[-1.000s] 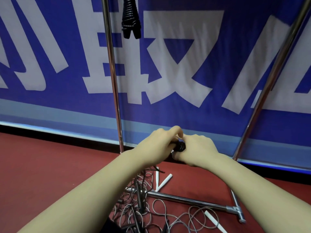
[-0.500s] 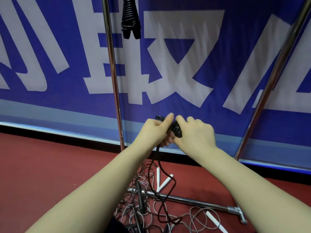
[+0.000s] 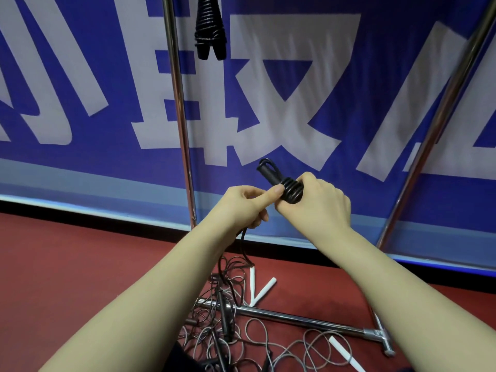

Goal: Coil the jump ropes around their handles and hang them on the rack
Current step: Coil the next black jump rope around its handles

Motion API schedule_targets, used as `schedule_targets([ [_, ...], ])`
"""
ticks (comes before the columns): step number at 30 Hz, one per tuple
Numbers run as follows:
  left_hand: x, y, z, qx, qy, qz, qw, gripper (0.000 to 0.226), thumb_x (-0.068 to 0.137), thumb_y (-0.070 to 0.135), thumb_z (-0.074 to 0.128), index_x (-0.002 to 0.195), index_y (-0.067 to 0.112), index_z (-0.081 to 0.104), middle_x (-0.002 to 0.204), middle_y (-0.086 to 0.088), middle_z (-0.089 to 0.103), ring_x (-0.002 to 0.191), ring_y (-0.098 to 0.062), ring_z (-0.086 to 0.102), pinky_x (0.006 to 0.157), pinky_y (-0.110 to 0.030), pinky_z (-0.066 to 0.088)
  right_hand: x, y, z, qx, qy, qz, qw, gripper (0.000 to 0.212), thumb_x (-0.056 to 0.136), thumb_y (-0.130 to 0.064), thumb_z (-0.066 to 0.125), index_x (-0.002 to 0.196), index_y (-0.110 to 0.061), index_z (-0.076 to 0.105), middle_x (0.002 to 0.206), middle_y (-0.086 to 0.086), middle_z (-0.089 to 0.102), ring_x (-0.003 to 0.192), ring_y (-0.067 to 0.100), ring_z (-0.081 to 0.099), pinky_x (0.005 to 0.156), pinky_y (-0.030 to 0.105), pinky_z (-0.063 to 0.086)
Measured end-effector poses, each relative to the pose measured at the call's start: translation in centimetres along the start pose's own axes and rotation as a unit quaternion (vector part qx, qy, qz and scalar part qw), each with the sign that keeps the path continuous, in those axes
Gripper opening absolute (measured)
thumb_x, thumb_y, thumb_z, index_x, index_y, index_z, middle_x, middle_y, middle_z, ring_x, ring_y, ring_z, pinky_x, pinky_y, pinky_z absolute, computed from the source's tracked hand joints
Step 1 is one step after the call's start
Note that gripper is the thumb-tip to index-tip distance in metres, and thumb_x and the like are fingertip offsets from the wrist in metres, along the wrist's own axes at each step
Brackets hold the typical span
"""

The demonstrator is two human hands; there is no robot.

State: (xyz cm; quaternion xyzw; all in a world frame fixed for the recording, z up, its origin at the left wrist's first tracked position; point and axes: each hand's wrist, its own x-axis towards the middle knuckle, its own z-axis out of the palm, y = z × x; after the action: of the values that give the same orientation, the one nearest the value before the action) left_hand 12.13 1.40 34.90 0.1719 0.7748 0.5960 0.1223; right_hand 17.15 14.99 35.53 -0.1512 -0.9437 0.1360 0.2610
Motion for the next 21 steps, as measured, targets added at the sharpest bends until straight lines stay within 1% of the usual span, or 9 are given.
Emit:
schedule_targets([
  [4,-0.3,0.5,-0.5,-0.04,-0.013,0.065,0.997,0.022,0.092,0.039,0.065,0.097,0.022,0.077,0.053,0.008,0.049,0.049,-0.007,0.037,0.049,-0.015,0.033,0.0,-0.6,-0.2,0.141,-0.058,0.061,0.986,0.033,0.075,-0.052,0.065,0.089,-0.025,0.053,0.076,-0.008,0.064,0.077,0.022,0.061,0.067,0.034,0.044],
  [7,-0.6,0.7,-0.7,-0.077,0.006,0.092,0.993,0.019,0.093,0.032,0.065,0.095,0.02,0.078,0.051,0.007,0.038,0.052,-0.01,0.031,0.053,-0.022,0.028,0.2,-0.8,-0.7,0.189,-0.113,0.049,0.974,0.04,0.066,-0.046,0.074,0.094,-0.03,0.051,0.079,-0.008,0.066,0.076,0.02,0.065,0.067,0.037,0.053],
  [9,-0.7,0.8,-0.7,-0.09,0.026,0.088,0.992,0.021,0.093,0.032,0.065,0.084,0.019,0.078,0.054,0.001,0.031,0.053,-0.014,0.025,0.054,-0.029,0.023,0.0,-1.0,-0.9,0.169,-0.162,0.011,0.972,0.052,0.067,-0.031,0.075,0.108,-0.028,0.043,0.083,-0.006,0.064,0.075,0.019,0.061,0.06,0.033,0.049],
  [12,-0.7,0.8,-0.5,-0.081,0.043,0.08,0.993,0.03,0.094,0.031,0.064,0.076,0.009,0.072,0.055,0.0,0.028,0.051,-0.014,0.022,0.051,-0.027,0.021,-0.1,-0.8,-0.7,0.165,-0.18,-0.029,0.969,0.069,0.071,-0.016,0.068,0.126,-0.031,0.03,0.096,-0.001,0.057,0.078,0.021,0.057,0.058,0.029,0.039],
  [14,-0.8,1.0,-0.3,-0.068,0.051,0.075,0.994,0.033,0.094,0.03,0.063,0.078,0.003,0.071,0.051,0.003,0.029,0.047,-0.011,0.023,0.046,-0.021,0.022,-0.2,-0.7,-0.4,0.175,-0.169,-0.047,0.969,0.071,0.075,-0.016,0.064,0.133,-0.036,0.03,0.114,-0.002,0.046,0.09,0.023,0.057,0.067,0.03,0.044],
  [15,-0.8,1.0,-0.1,-0.06,0.062,0.07,0.994,0.036,0.094,0.03,0.063,0.071,0.003,0.066,0.05,0.004,0.029,0.046,-0.011,0.022,0.045,-0.02,0.022,-0.2,-0.7,-0.2,0.181,-0.16,-0.054,0.969,0.072,0.076,-0.015,0.063,0.137,-0.038,0.032,0.119,-0.003,0.041,0.097,0.023,0.055,0.076,0.033,0.047],
  [17,-0.6,1.0,0.2,-0.055,0.093,0.058,0.992,0.044,0.094,0.03,0.063,0.058,0.009,0.047,0.054,0.0,0.025,0.047,-0.012,0.019,0.044,-0.023,0.018,-0.2,-0.9,0.0,0.154,-0.128,-0.063,0.978,0.075,0.077,-0.013,0.06,0.144,-0.036,0.035,0.121,-0.004,0.04,0.111,0.022,0.046,0.093,0.037,0.04],
  [19,-0.5,1.1,0.5,-0.069,0.12,0.046,0.989,0.041,0.091,0.029,0.065,0.063,0.009,0.044,0.058,-0.004,0.023,0.05,-0.015,0.017,0.048,-0.029,0.017,-0.2,-1.3,0.0,0.065,-0.103,-0.075,0.99,0.077,0.079,-0.016,0.056,0.15,-0.029,0.03,0.117,-0.003,0.05,0.114,0.023,0.042,0.094,0.037,0.03],
  [21,-0.3,1.1,0.6,-0.104,0.14,0.024,0.984,0.033,0.089,0.026,0.067,0.067,0.009,0.048,0.057,-0.004,0.023,0.049,-0.016,0.018,0.049,-0.029,0.018,-0.3,-2.0,0.1,-0.009,-0.097,-0.089,0.991,0.078,0.082,-0.018,0.052,0.152,-0.02,0.02,0.113,0.0,0.056,0.108,0.026,0.045,0.092,0.04,0.031],
])
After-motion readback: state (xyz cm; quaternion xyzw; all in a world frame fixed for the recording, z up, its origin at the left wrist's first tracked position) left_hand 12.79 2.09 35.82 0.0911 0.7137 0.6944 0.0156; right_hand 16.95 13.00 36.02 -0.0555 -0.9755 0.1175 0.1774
